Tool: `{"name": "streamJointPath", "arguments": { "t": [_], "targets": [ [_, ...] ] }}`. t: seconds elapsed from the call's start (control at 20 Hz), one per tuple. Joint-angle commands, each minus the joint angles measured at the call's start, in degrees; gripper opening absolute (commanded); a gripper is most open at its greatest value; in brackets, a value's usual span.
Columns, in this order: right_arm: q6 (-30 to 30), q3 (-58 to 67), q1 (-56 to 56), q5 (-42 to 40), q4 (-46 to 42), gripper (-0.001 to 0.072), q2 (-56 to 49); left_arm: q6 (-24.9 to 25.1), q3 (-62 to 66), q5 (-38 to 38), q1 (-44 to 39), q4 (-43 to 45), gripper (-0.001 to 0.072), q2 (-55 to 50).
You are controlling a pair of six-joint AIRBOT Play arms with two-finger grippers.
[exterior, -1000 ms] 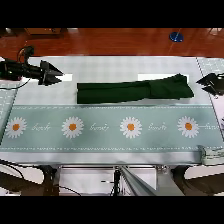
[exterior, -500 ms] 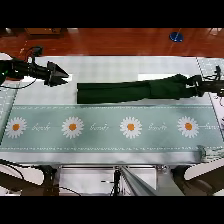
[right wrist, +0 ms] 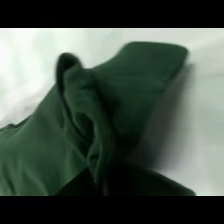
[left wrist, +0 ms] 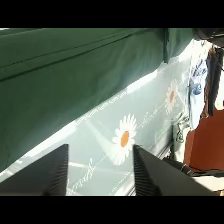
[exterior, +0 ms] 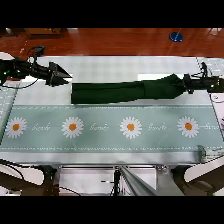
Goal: Fold the shirts.
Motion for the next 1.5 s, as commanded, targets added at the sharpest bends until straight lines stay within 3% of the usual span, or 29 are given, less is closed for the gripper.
{"name": "streamJointPath", "arguments": {
  "t": [0.0,0.1,0.15,0.2,0.4,0.55,0.6,0.65,0.7,1.05,1.45],
  "targets": [
    [0.70,1.95,-0.20,6.82,-2.25,0.0042,4.81,-2.51,0.04,0.04,-0.44,-0.11,0.0429,0.02],
    [2.51,2.25,-0.20,8.50,-5.40,0.0042,9.97,-2.89,0.07,0.07,-1.90,-2.21,0.0425,0.35],
    [3.26,2.25,-0.20,9.31,-7.23,0.0042,12.72,-3.58,0.07,0.11,-3.06,-3.67,0.0337,0.63],
    [4.48,2.23,-0.20,9.77,-9.05,0.0042,15.30,-4.37,0.07,0.37,-4.35,-5.05,0.0312,0.87],
    [8.46,2.23,-0.20,11.47,-13.51,0.0042,22.88,-4.85,0.07,2.93,-11.98,-7.74,0.0312,2.14],
    [9.81,2.23,-0.17,14.23,-14.47,0.0042,27.43,-7.87,0.07,7.65,-19.45,-7.76,0.0313,2.05],
    [10.10,2.23,-0.17,14.73,-14.78,0.0042,29.11,-8.41,0.07,9.46,-22.29,-7.76,0.0277,2.05],
    [10.40,2.23,-0.17,14.97,-14.93,0.0042,30.67,-8.41,0.07,10.99,-24.96,-7.82,0.0114,2.05],
    [10.69,2.23,-0.17,15.02,-15.08,0.0042,32.37,-8.37,0.07,12.83,-27.85,-7.82,0.0025,2.05],
    [12.50,2.23,-0.17,17.70,-19.17,0.0042,38.82,-8.39,0.07,28.81,-43.39,-12.81,0.0025,-0.39],
    [14.45,2.23,-0.13,23.52,-19.15,0.0042,39.04,-4.50,0.11,34.27,-51.78,-29.62,0.0024,-10.38]
  ]
}}
